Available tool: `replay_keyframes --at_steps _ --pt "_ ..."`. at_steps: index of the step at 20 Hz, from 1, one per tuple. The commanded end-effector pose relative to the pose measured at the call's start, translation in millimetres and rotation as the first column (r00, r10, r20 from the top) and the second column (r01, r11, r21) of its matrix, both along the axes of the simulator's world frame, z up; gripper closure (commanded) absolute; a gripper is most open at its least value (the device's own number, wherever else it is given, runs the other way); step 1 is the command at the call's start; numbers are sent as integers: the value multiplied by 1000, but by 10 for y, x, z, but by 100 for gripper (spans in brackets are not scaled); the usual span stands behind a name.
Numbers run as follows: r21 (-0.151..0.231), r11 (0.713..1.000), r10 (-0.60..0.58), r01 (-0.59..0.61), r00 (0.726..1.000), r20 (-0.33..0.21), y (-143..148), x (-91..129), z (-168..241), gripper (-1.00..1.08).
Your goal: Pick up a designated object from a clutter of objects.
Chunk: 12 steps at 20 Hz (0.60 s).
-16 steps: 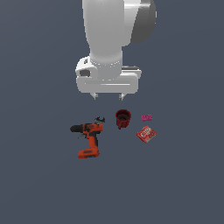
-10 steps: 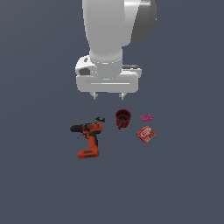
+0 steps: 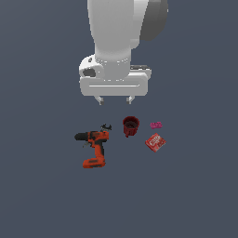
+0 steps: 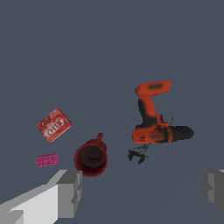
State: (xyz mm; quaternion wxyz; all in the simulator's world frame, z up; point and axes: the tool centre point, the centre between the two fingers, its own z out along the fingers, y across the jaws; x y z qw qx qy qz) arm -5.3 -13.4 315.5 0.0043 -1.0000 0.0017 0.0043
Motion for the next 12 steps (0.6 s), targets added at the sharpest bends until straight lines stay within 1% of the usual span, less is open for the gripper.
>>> replay_keyframes --at_steps 1,6,12 --pt "-1 1000 -6 6 1000 -1 15 7 -20 -92" --pt "-3 999 -38 38 999 0 86 44 -105 -92" --pt "-8 995 -104 104 995 0 234 110 -282 -92"
